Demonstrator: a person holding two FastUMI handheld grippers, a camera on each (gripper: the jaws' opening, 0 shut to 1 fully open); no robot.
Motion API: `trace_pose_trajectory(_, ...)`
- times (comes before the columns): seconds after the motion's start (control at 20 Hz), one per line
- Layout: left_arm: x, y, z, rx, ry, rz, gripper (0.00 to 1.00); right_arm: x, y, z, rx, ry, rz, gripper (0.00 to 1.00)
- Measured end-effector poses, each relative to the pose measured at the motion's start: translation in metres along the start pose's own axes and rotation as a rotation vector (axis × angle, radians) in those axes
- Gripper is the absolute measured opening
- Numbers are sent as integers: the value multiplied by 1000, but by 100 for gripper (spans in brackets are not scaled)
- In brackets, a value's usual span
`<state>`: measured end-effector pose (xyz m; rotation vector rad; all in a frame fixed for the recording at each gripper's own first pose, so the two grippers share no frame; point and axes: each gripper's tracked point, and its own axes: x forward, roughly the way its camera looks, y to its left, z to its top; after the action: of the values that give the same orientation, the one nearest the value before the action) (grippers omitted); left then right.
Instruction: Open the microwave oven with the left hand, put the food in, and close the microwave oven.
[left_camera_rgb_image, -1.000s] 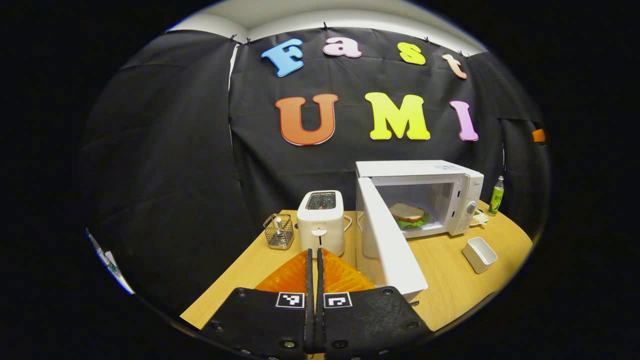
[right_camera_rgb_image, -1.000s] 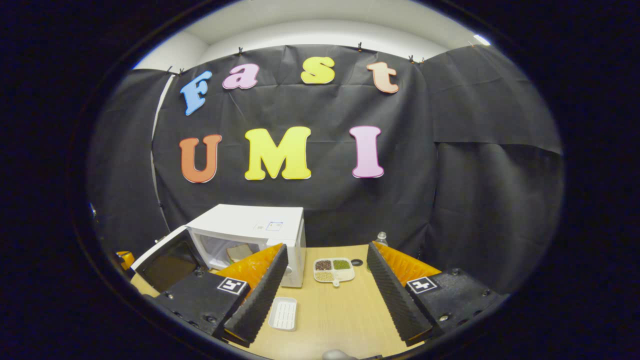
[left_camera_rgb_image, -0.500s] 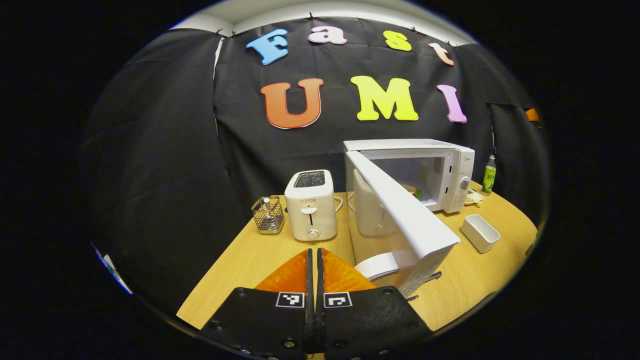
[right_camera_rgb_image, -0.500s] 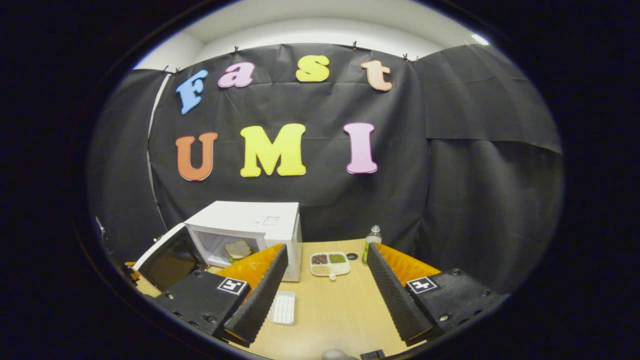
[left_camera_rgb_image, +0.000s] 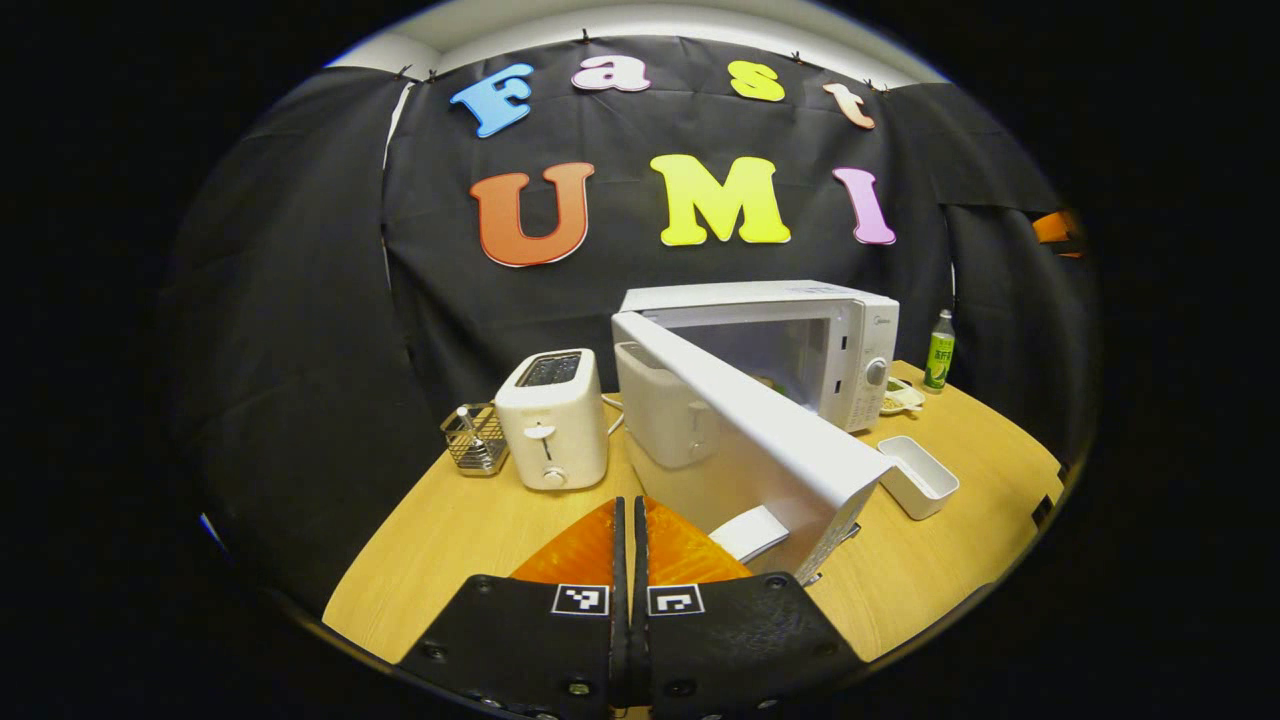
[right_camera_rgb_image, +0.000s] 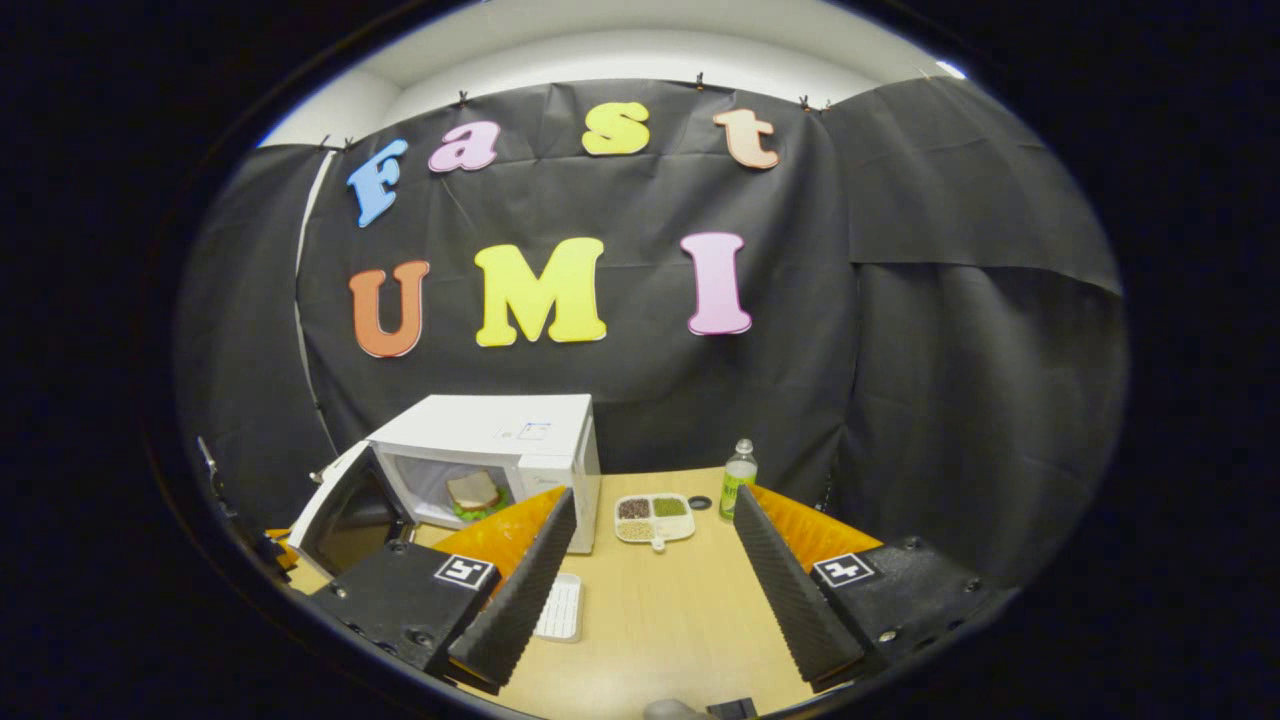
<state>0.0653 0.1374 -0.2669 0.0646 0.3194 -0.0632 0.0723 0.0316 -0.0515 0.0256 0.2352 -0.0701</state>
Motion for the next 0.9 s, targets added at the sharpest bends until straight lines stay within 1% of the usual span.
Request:
trace_pose_trajectory(0.2, 9, -35, 8, -5, -6, -25, 0, 1, -19, 9, 12, -8, 6, 92)
trace_pose_trajectory(0.35, 20, -64, 12, -15, 4, -44, 0, 9, -34, 7, 16, 2, 11, 92)
trace_pose_trajectory(0.4, 22, -73, 14, -12, 4, -51, 0, 11, -38, 6, 18, 10, 13, 100)
trace_pose_trajectory(0.45, 26, -81, 16, -13, 3, -58, 0, 13, -41, 5, 21, 15, 16, 92)
trace_pose_trajectory(0.7, 46, -127, 26, 0, 3, -110, 0, 21, -61, 6, 23, 20, 6, 92)
trace_pose_trajectory(0.85, 60, -147, 33, 5, 1, -136, 0, 23, -71, 4, 27, 24, 0, 92)
trace_pose_trajectory(0.9, 65, -153, 35, 8, 0, -147, 0, 24, -74, 4, 30, 24, -4, 100)
